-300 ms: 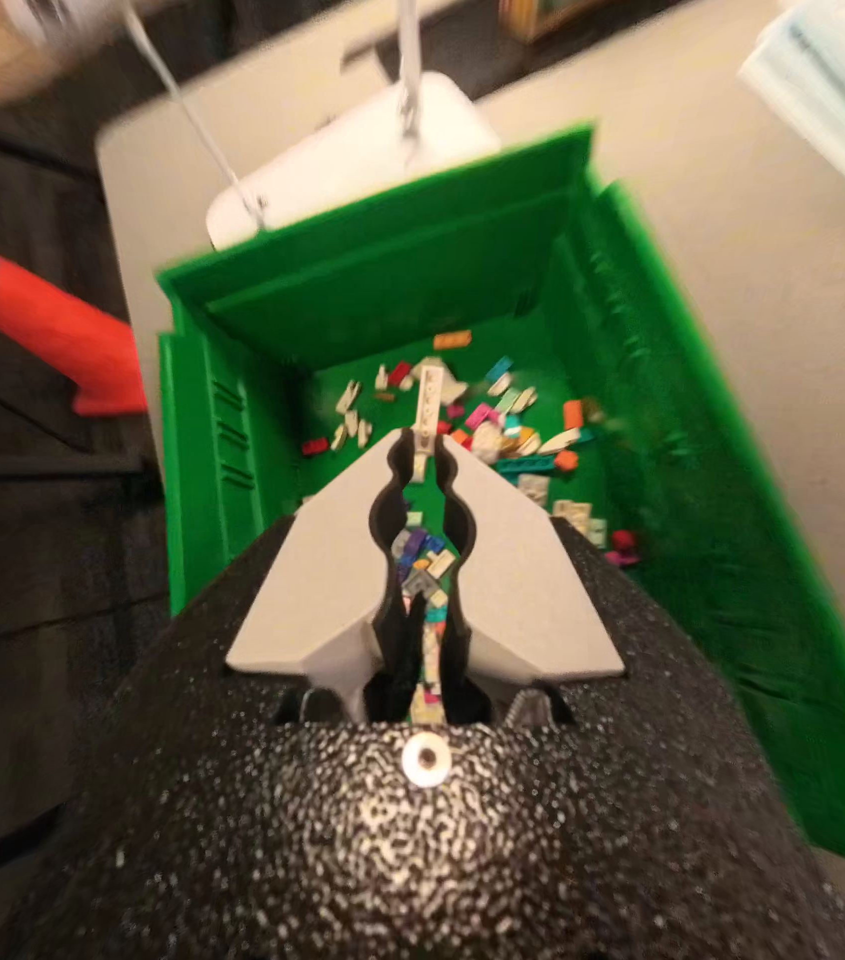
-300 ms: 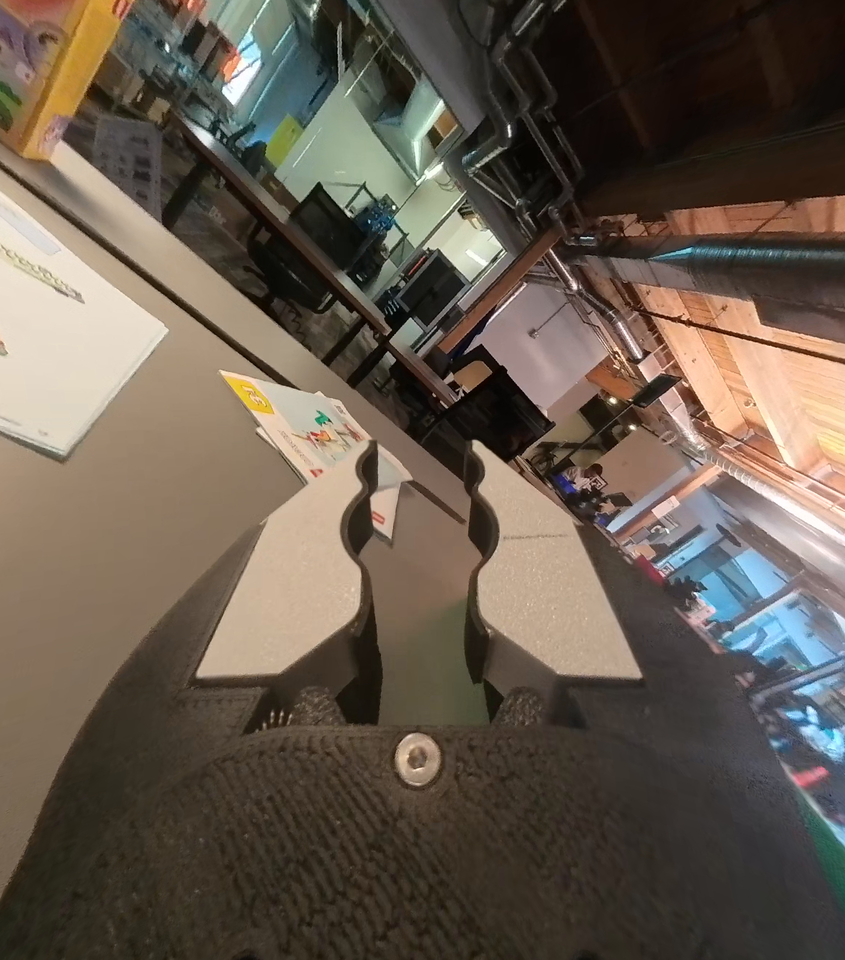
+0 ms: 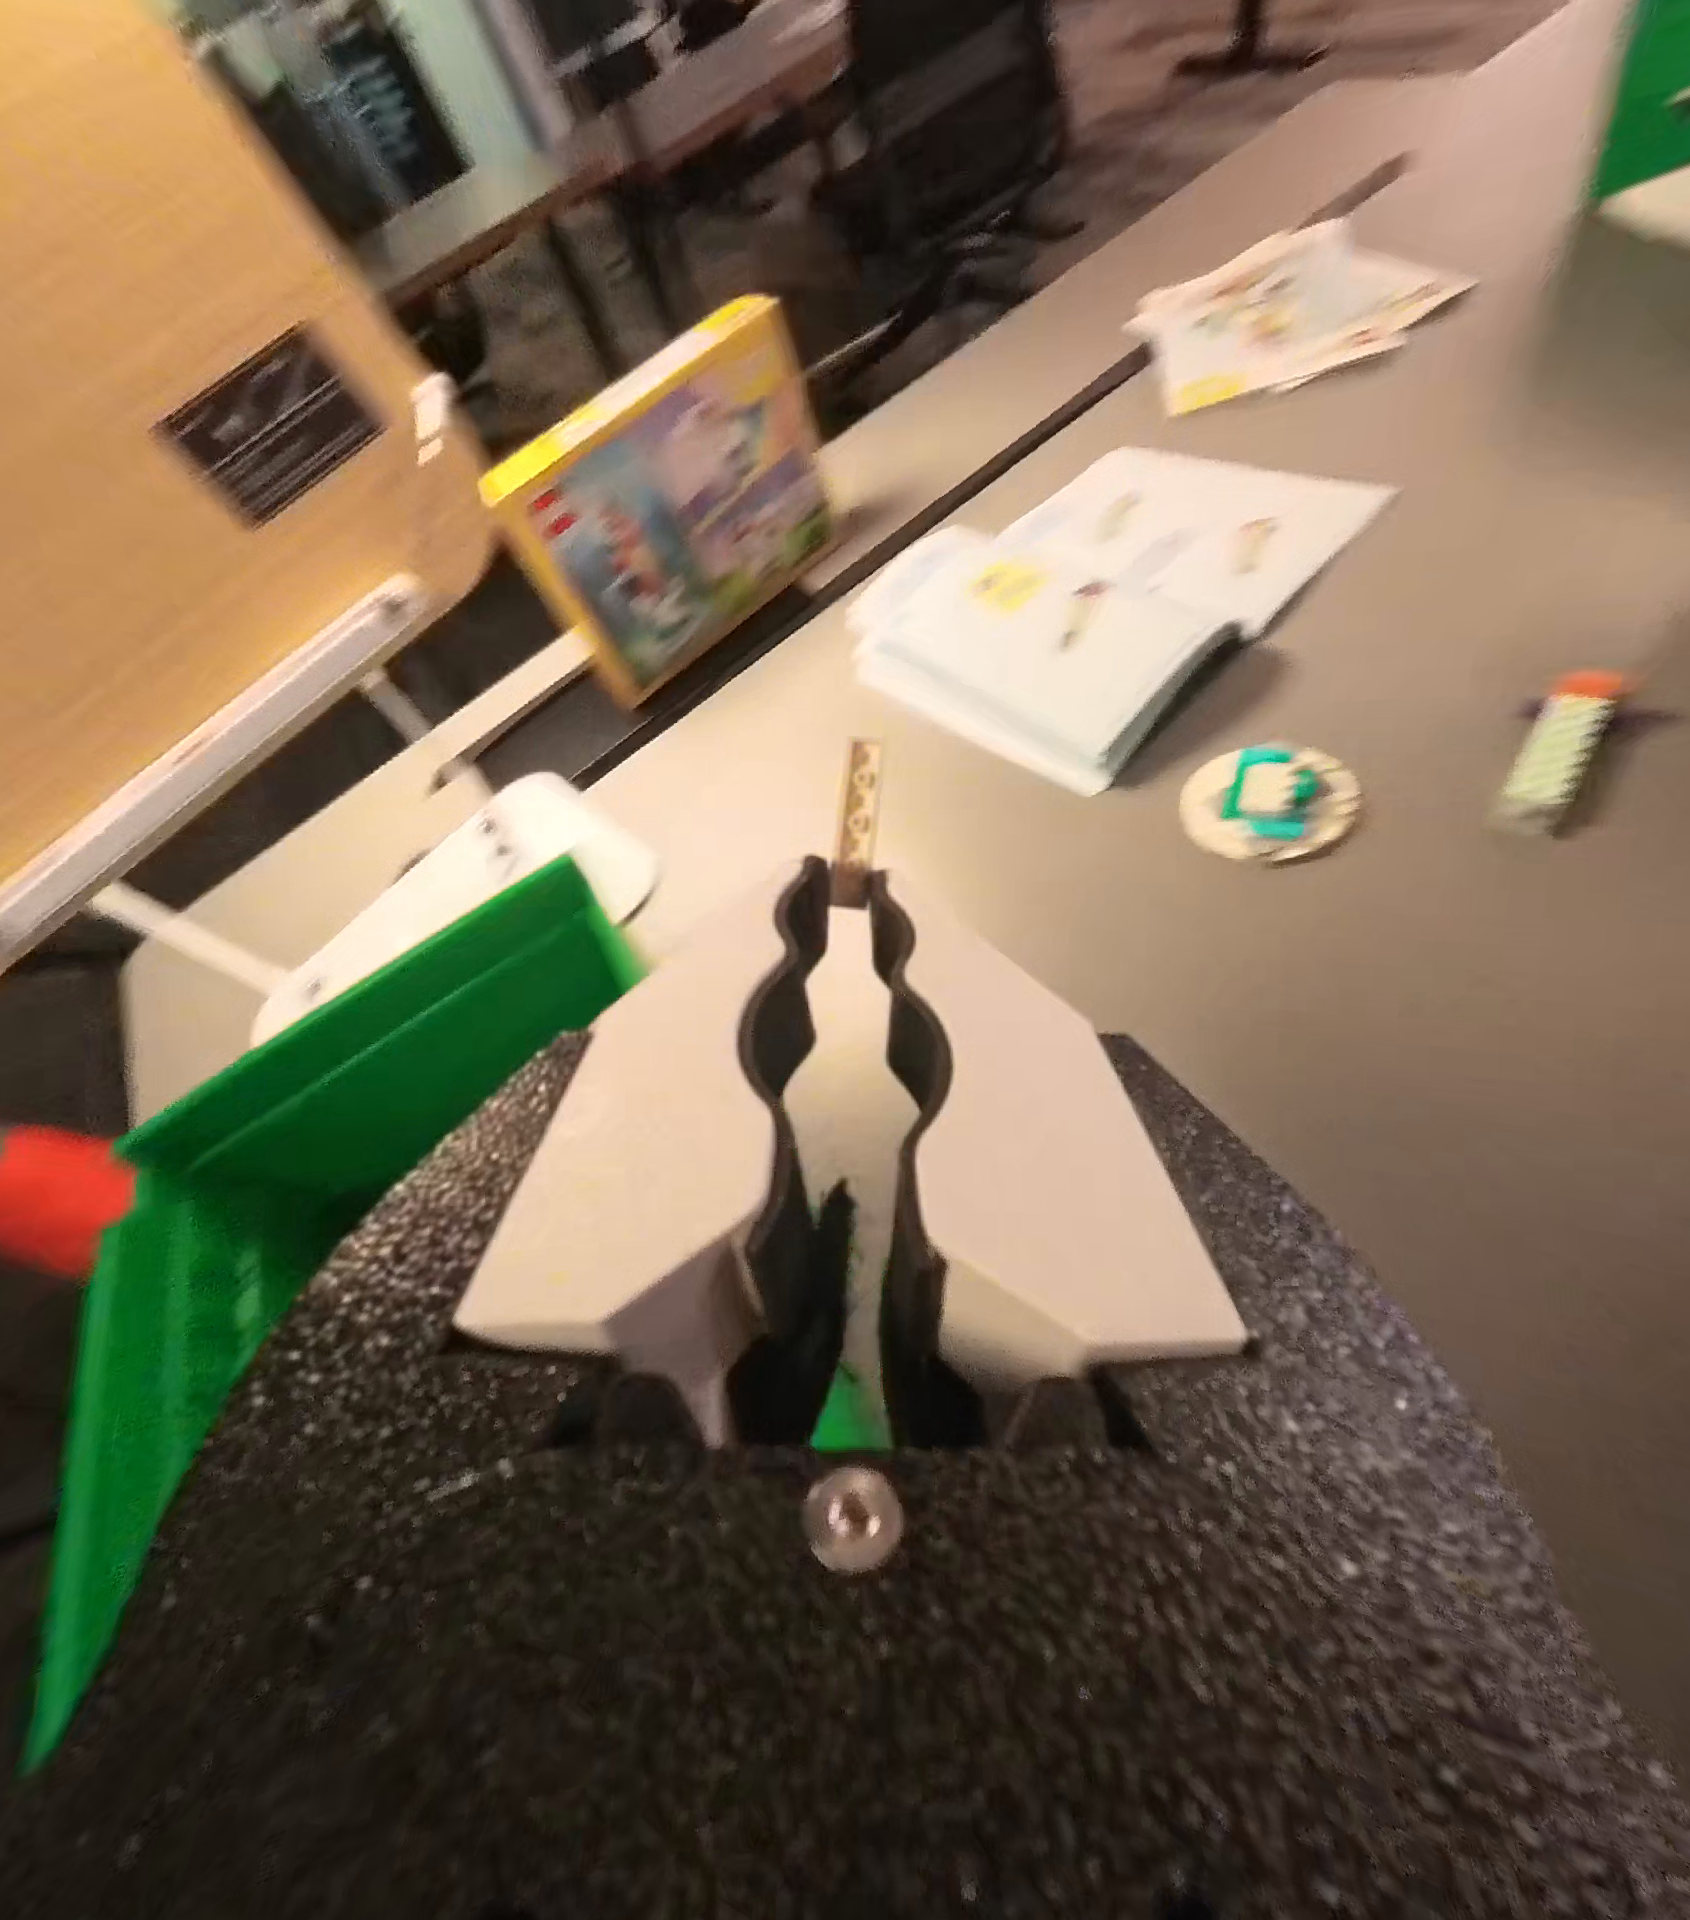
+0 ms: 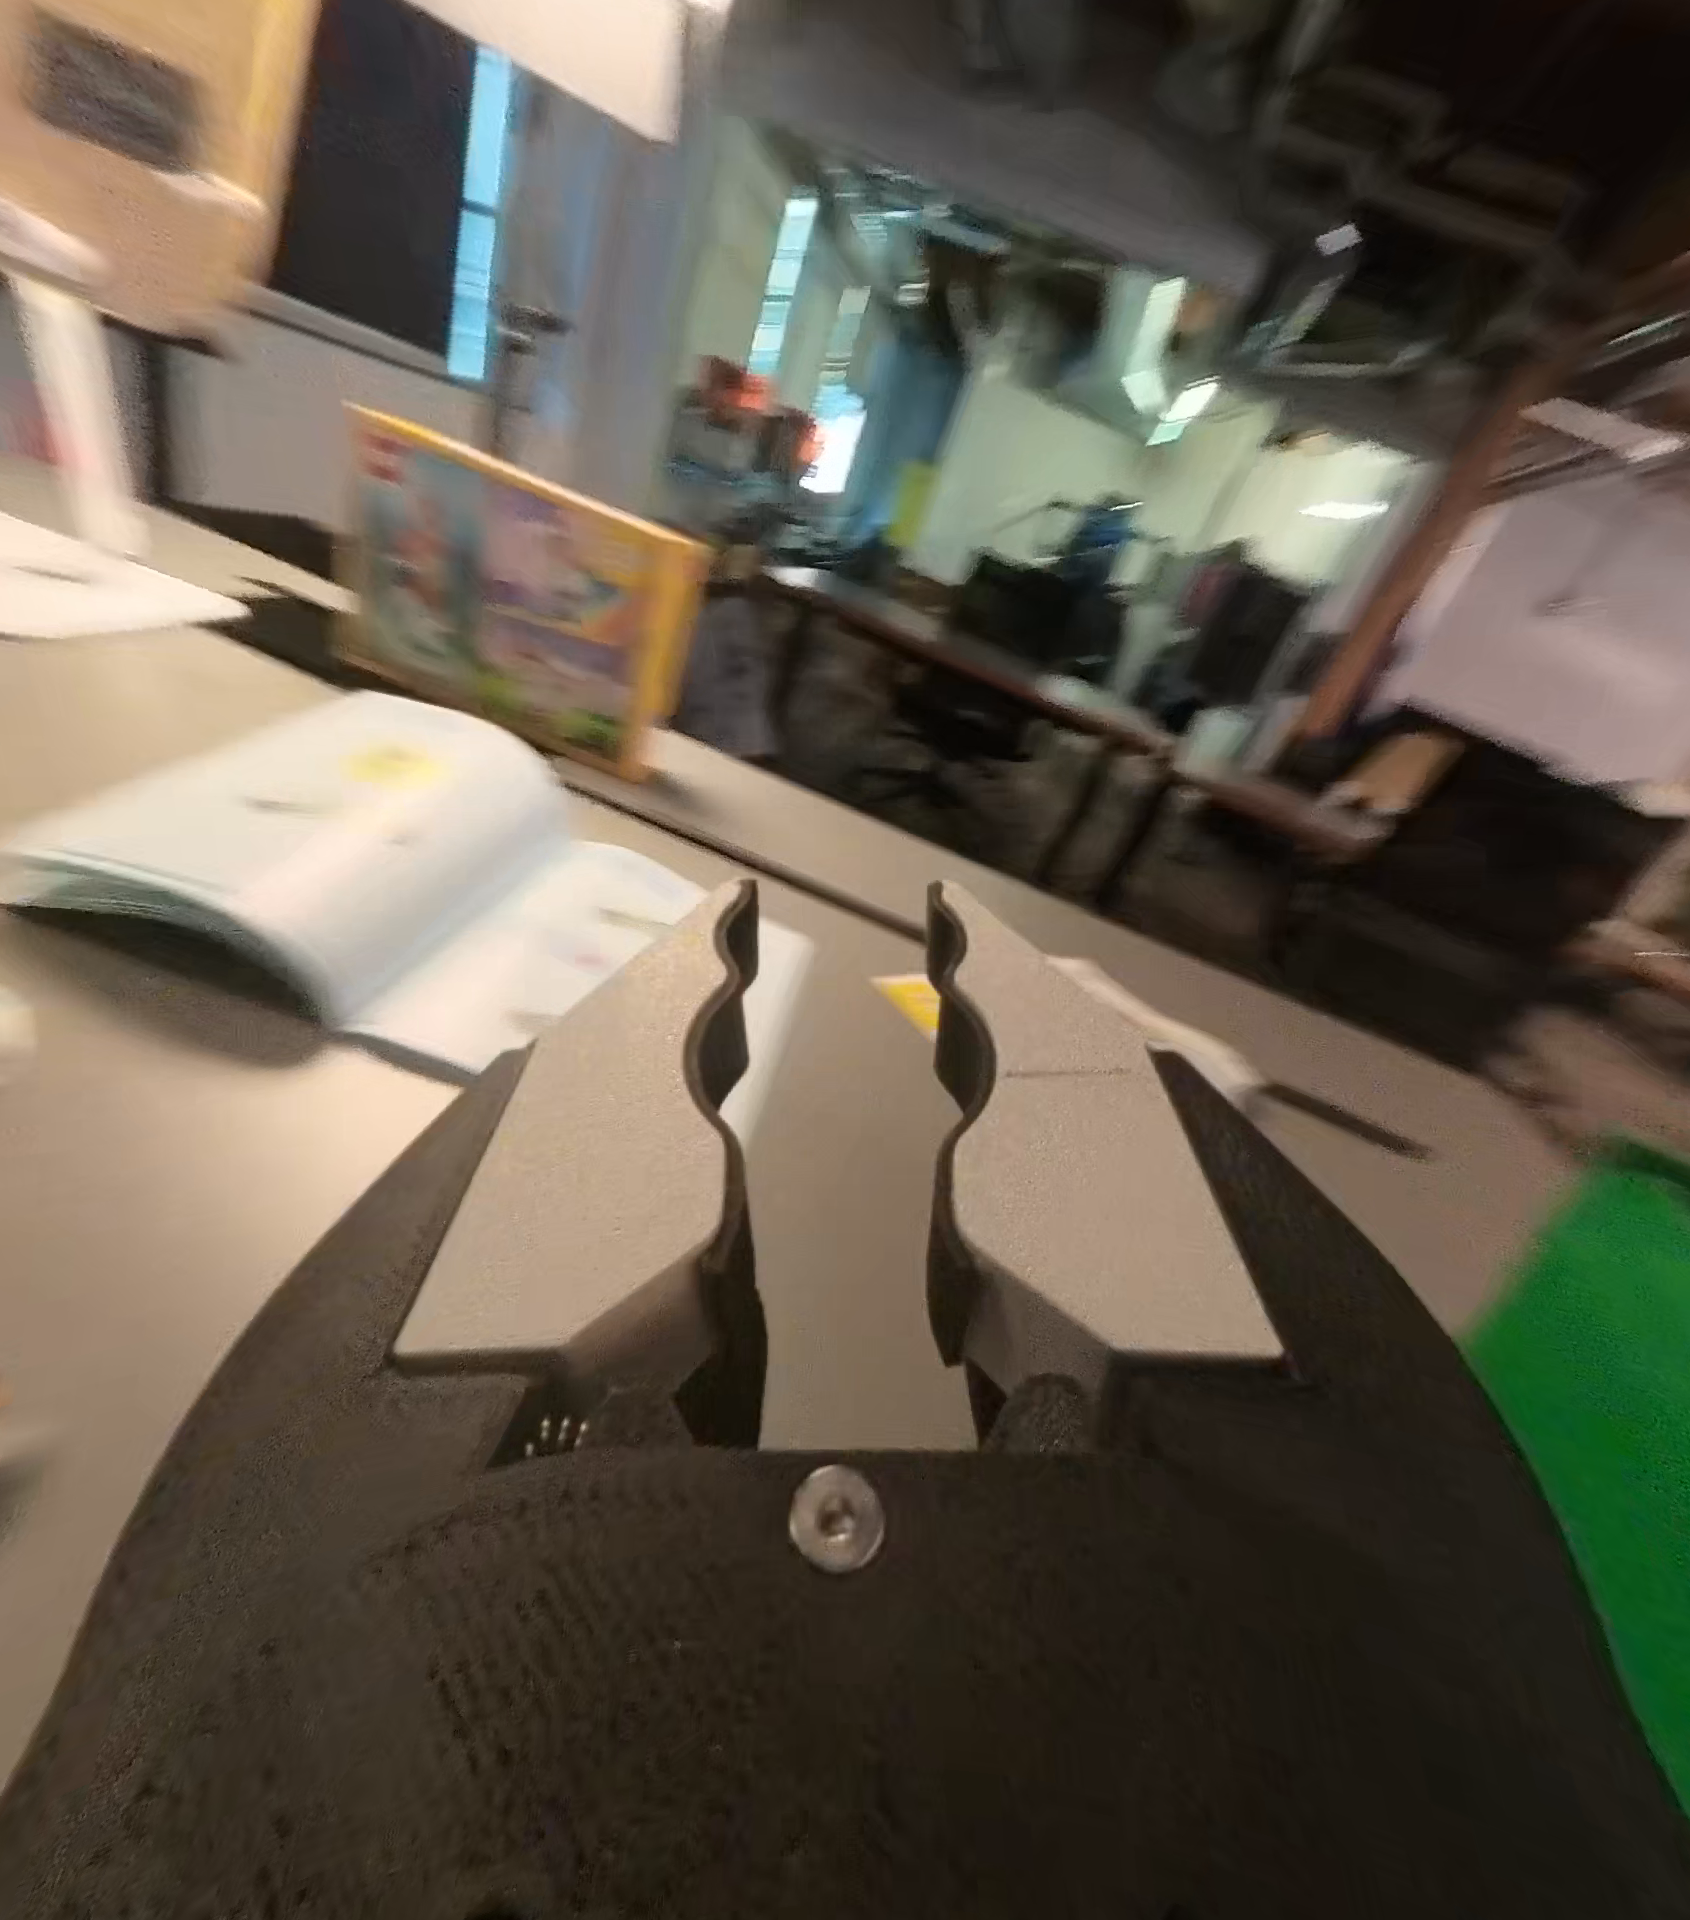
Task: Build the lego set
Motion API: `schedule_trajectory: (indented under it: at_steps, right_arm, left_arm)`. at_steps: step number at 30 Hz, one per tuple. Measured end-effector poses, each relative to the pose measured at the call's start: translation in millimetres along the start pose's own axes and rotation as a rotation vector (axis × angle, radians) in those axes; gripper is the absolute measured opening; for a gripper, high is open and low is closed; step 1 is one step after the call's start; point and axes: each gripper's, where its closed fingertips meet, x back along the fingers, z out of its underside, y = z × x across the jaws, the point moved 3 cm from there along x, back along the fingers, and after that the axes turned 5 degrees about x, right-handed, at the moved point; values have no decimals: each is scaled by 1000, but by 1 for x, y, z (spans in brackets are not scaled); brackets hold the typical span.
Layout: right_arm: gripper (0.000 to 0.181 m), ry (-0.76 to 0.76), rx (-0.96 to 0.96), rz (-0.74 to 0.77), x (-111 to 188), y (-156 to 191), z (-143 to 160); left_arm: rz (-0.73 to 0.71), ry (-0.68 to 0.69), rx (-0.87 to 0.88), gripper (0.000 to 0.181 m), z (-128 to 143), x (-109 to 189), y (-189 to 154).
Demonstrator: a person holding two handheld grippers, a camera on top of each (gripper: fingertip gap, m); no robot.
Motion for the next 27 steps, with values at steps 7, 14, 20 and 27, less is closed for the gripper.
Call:
schedule_trajectory:
  at_steps: [7, 14, 20, 27]
  right_arm:
    - [15, 54, -300, -678, 34, 110, -64]
    - [15, 27, -275, -902, 59, 149, -87]
    - [12, 68, -394, -980, 61, 156, -80]
    - [3, 93, -316, -1011, 65, 157, -69]
  left_arm:
    - [222, -233, -182, 5, -16, -53, -122]
    - [140, -322, -423, 5, -5, -92, -179]
    - [101, -333, -568, 5, -4, -99, -204]
    - [78, -317, -650, 5, -2, -103, -212]
